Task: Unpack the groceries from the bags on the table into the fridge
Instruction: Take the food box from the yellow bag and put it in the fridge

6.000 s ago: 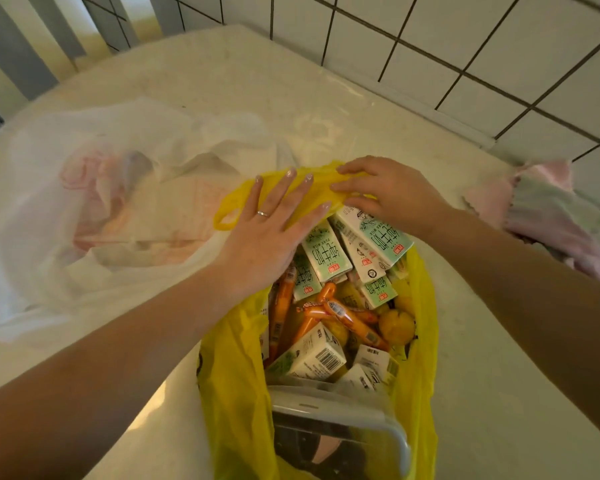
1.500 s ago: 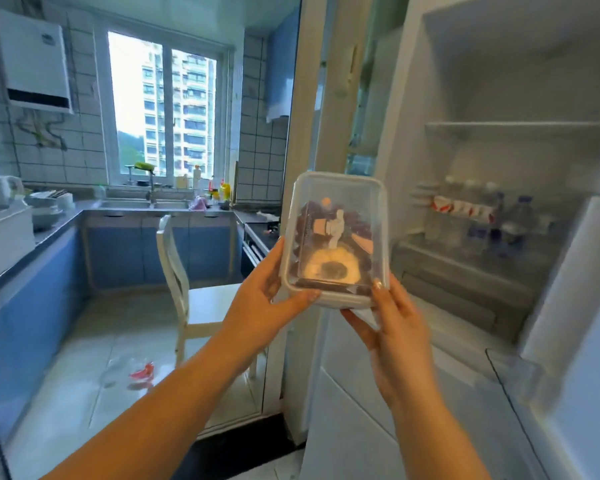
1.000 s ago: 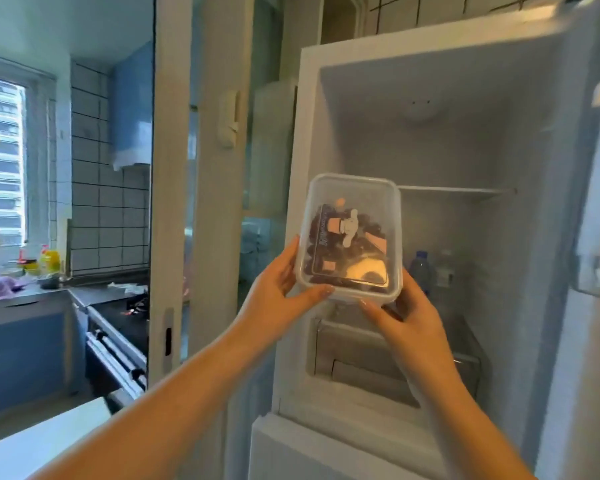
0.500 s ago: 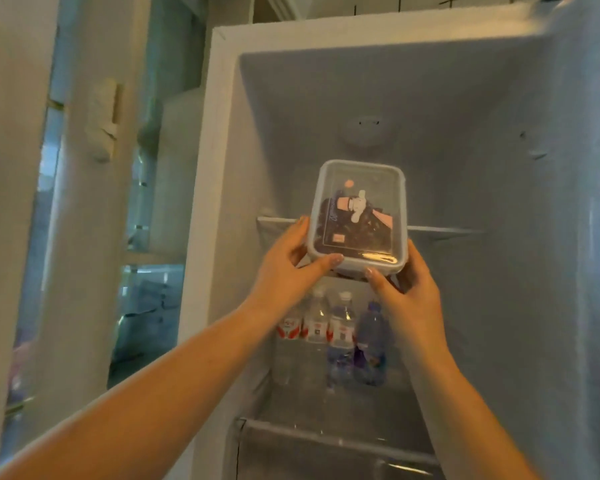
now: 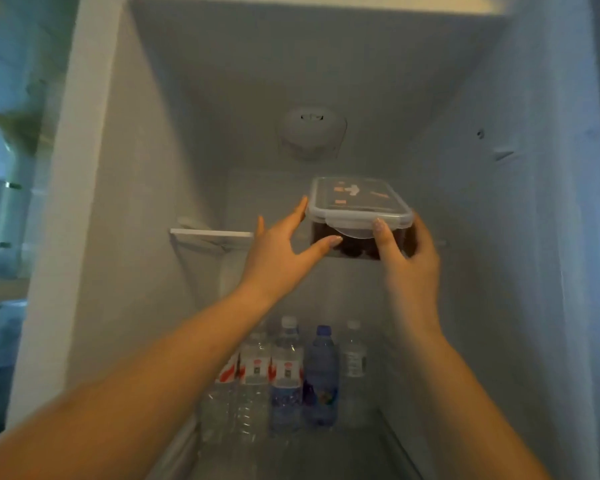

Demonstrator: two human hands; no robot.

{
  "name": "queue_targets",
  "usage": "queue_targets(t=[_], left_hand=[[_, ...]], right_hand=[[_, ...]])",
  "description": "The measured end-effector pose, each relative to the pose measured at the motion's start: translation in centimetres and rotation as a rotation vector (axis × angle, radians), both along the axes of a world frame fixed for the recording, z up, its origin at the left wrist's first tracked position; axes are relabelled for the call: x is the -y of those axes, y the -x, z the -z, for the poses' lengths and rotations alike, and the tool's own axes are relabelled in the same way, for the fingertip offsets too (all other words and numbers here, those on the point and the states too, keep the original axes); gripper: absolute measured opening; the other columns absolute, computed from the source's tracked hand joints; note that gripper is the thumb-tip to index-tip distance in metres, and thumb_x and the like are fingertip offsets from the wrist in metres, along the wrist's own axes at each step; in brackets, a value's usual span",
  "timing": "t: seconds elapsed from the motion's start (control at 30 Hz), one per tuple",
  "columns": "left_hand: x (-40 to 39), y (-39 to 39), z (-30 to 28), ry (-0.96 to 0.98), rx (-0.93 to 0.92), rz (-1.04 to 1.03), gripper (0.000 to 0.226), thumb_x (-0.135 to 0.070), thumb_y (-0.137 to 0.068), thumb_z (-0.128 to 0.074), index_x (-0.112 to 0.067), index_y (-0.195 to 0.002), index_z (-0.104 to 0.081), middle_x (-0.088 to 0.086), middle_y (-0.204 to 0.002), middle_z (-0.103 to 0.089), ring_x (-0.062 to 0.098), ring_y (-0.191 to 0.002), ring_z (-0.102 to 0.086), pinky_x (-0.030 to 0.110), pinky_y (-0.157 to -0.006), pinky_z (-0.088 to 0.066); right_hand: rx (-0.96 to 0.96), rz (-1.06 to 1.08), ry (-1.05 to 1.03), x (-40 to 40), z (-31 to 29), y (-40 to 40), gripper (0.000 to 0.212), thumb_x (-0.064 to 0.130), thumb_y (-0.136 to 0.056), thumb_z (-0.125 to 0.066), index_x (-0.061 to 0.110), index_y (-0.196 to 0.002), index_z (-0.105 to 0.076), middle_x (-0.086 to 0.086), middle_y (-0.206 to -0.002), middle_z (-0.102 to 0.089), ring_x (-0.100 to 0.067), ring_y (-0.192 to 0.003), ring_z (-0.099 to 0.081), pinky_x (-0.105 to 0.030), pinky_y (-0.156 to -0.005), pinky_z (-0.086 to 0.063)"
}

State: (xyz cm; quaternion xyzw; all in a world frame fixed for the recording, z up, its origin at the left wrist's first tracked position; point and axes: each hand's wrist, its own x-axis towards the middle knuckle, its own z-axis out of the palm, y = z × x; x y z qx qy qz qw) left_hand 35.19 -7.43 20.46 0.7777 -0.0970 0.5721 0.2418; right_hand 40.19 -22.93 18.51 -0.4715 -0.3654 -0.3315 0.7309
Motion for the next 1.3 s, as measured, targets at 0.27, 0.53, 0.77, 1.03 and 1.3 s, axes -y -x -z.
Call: queue_targets(t=[0.27, 0.53, 0.77, 1.03, 1.3], left_hand=[[0.6, -2.9, -1.9, 0.160, 0.090, 0.080, 0.091, -0.084, -0.063, -0.045, -0.023, -0.130, -0.056, -0.007, -0.127, -0.060, 0.009, -0.124, -0.049, 0.043, -0.110, -0.032], [1.0, -3.0, -3.0, -0.039, 0.017, -0.251, 0.074, -0.074, -0.076, -0.033, -0.025, -0.125, -0.057, 0.001, -0.125, -0.061, 0.020, -0.119, -0.052, 0.043, -0.101, -0.039], [-0.6, -3.3, 0.8, -0.687, 0.228, -0.555, 0.077, -0.058, -0.090, -0.031, -0.008, -0.147, -0.017, 0.009, -0.156, -0.012, 0.020, -0.144, -0.009, 0.061, -0.112, -0.012], [-0.9, -3.8, 0.4, -0.823, 0.105, -0.715, 0.074, -0.054, -0.087, -0.033, -0.005, -0.143, -0.030, 0.013, -0.153, -0.022, 0.021, -0.140, -0.026, 0.064, -0.109, -0.015], [0.6, -3.9, -0.4, -0.842, 0.039, -0.820, 0.071, -0.052, -0.089, -0.044, -0.007, -0.143, -0.033, 0.010, -0.149, -0.034, 0.018, -0.138, -0.032, 0.058, -0.113, -0.011]], right_hand=[[-0.020, 0.138, 0.055, -0.2, -1.9, -2.5, 0.061, 0.043, -0.082, -0.066, 0.028, -0.136, -0.043, 0.016, -0.117, -0.055, 0.003, -0.103, -0.053, -0.011, -0.082, -0.043], [0.050, 0.458, 0.234, 0.5, -2.5, -5.1, 0.055, 0.048, -0.080, -0.065, 0.026, -0.129, -0.051, -0.003, -0.122, -0.055, -0.017, -0.115, -0.052, -0.030, -0.092, -0.042], [0.506, 1.008, 0.284, -1.2, 0.3, -4.5, 0.054, 0.038, -0.090, -0.043, 0.011, -0.137, -0.043, -0.017, -0.147, -0.034, -0.028, -0.137, -0.026, -0.060, -0.106, -0.019], [0.385, 1.155, 0.465, -2.4, 0.5, -6.3, 0.055, 0.041, -0.090, -0.033, 0.013, -0.135, -0.048, -0.014, -0.147, -0.038, -0.026, -0.137, -0.031, -0.065, -0.104, -0.013], [0.324, 1.189, 0.499, -2.6, 0.3, -7.0, 0.054, 0.040, -0.088, -0.032, 0.013, -0.129, -0.055, -0.014, -0.139, -0.049, -0.026, -0.131, -0.043, -0.064, -0.104, -0.011]])
